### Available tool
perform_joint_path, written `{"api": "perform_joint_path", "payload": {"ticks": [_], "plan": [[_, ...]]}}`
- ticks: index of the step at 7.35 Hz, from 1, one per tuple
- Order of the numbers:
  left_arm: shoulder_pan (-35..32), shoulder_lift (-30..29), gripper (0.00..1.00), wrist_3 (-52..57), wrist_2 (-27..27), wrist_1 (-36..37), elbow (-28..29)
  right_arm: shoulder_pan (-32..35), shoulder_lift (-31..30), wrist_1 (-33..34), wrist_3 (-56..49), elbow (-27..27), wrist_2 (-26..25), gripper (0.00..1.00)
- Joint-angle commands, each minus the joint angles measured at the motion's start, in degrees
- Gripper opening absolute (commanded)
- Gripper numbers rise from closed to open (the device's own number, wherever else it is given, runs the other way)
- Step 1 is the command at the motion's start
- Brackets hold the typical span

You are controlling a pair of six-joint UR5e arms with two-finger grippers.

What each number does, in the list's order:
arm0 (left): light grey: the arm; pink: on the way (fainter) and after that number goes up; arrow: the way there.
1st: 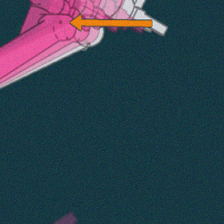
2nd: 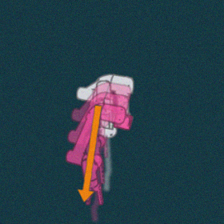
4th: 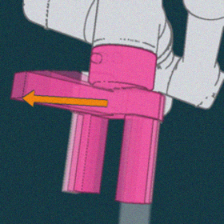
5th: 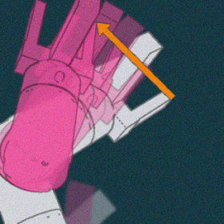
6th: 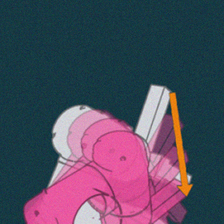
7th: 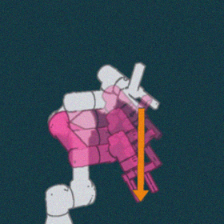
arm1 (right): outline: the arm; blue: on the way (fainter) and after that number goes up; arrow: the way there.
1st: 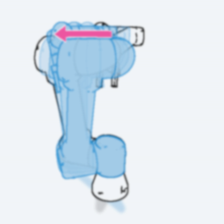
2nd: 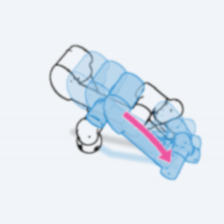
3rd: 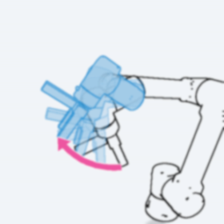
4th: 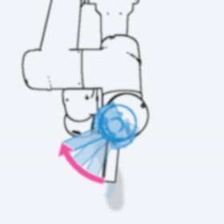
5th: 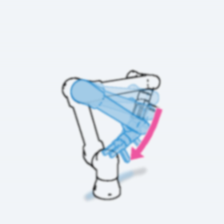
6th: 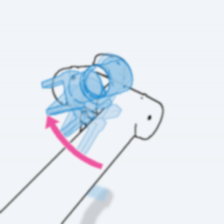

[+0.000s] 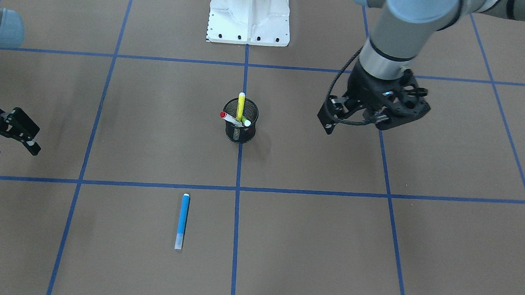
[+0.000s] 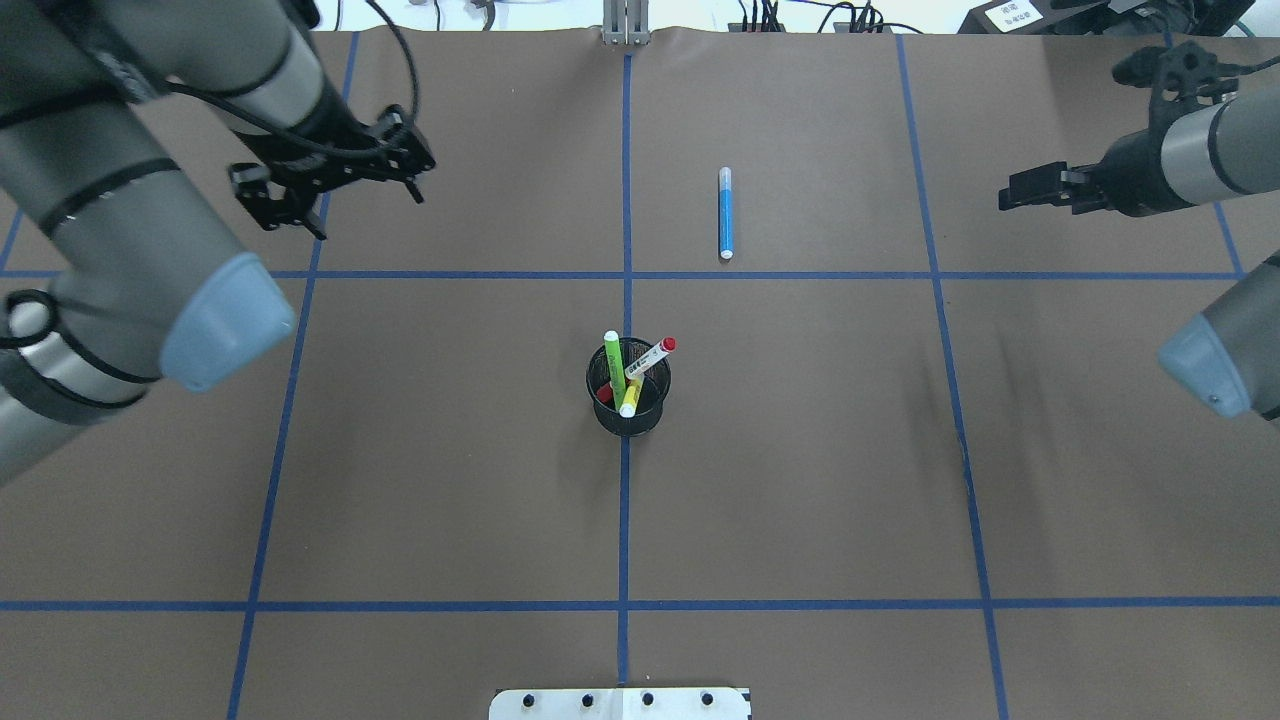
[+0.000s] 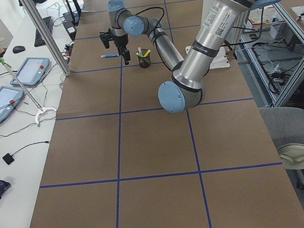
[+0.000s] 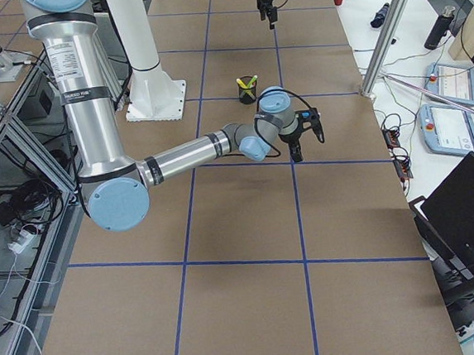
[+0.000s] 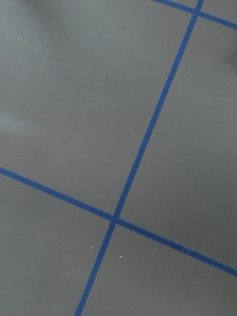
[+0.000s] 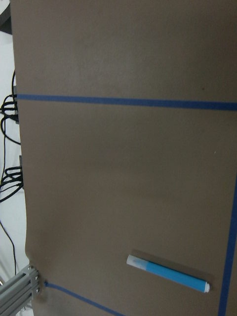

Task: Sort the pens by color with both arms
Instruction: 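Withdraw the right arm while the left gripper reaches over the cup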

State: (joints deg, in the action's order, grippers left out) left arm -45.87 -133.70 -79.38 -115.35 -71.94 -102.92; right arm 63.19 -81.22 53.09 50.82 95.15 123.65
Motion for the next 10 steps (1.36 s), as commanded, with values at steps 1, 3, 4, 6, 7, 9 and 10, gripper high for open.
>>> {"api": "perform_joint_path", "payload": {"ticks": [1, 3, 4, 6, 7, 9, 10], "plan": [[5.25, -15.99, 1.0, -4.37, 4.86, 6.43, 14.25, 5.79, -0.87, 0.25, -8.33, -3.73, 8.25, 0.99], [8.59, -23.67, 0.99, -6.31, 7.77, 6.64, 27.1, 6.16, -2.27, 1.66, -13.7, -4.0, 7.75, 0.99], [10.69, -27.8, 0.99, -6.58, 7.69, 6.63, 33.85, 6.42, -2.97, 3.05, -17.99, -4.01, 7.92, 0.99], [14.65, -29.51, 0.96, -8.77, 7.78, 6.46, 36.91, 6.25, -2.89, 5.79, -18.3, -3.83, 7.75, 0.99], [15.1, -29.68, 0.93, -8.78, 7.86, 6.11, 38.48, 6.25, -3.07, 5.79, -18.3, -3.92, 7.75, 0.99], [16.24, -30.56, 0.84, -8.86, 7.86, 6.11, 40.69, 6.33, -3.24, 5.79, -18.3, -3.74, 7.66, 0.99], [16.33, -30.56, 0.78, -9.39, 7.95, 6.11, 40.95, 6.25, -3.16, 5.7, -18.3, -3.83, 7.66, 0.99]]}}
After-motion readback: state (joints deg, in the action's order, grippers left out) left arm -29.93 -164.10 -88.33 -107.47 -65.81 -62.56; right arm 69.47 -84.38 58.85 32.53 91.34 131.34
